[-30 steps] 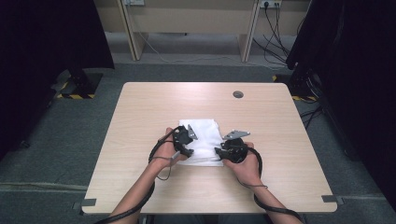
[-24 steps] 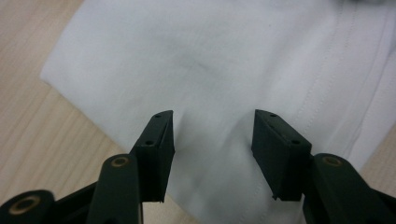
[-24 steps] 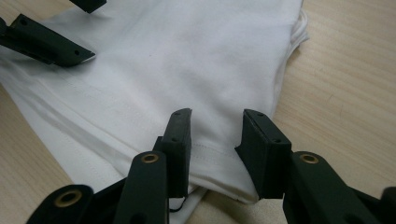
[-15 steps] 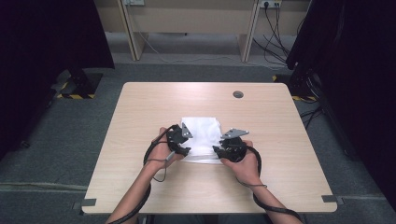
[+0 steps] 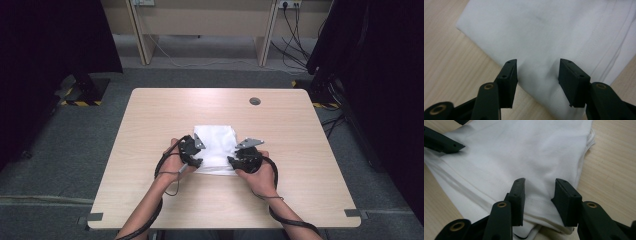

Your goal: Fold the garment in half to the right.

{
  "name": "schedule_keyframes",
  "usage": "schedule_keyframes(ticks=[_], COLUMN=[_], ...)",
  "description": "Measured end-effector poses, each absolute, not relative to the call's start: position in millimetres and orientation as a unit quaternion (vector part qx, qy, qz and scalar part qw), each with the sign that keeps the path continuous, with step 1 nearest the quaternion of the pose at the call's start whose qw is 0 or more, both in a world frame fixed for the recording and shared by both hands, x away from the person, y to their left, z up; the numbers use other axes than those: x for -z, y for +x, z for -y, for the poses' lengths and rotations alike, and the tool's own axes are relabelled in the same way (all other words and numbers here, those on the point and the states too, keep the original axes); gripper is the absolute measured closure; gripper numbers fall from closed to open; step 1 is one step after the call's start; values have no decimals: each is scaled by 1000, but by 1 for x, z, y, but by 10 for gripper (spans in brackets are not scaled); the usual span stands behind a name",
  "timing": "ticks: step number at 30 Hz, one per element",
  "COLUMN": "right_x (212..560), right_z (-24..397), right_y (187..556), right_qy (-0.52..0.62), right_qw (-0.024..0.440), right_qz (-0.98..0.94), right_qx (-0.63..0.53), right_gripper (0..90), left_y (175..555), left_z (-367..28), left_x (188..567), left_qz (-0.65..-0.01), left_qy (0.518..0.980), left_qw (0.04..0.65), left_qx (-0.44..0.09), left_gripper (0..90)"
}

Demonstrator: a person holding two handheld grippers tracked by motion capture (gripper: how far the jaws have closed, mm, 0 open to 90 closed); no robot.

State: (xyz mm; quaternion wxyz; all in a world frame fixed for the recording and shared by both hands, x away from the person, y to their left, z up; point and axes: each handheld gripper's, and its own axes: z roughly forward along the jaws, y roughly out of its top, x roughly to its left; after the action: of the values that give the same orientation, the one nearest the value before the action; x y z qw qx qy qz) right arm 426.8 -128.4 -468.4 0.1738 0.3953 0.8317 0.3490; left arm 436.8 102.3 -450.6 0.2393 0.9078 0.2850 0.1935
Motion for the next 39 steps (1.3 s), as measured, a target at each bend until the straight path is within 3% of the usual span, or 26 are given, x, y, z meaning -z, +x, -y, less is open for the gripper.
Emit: schedule_keyframes(ticks=[6,16,25,39], right_x=[467,456,448,442], right_z=[132,148,161,172], right_y=[428,421,414,409], right_qy=[395,394,401,406], right_qw=[170,166,161,156], right_qz=[-831,-823,-816,-813], right_qx=[-353,-375,-385,-387], right_gripper=[571,410,377,333], left_y=[435,416,403,387], left_z=[-105,-115,-125,-151], left_x=[450,434,425,420], left_qz=[-293,-316,-338,-373], left_qy=[903,877,855,821], left_qw=[254,309,340,373], left_qx=[-188,-187,-197,-217], left_gripper=[471,333,257,241])
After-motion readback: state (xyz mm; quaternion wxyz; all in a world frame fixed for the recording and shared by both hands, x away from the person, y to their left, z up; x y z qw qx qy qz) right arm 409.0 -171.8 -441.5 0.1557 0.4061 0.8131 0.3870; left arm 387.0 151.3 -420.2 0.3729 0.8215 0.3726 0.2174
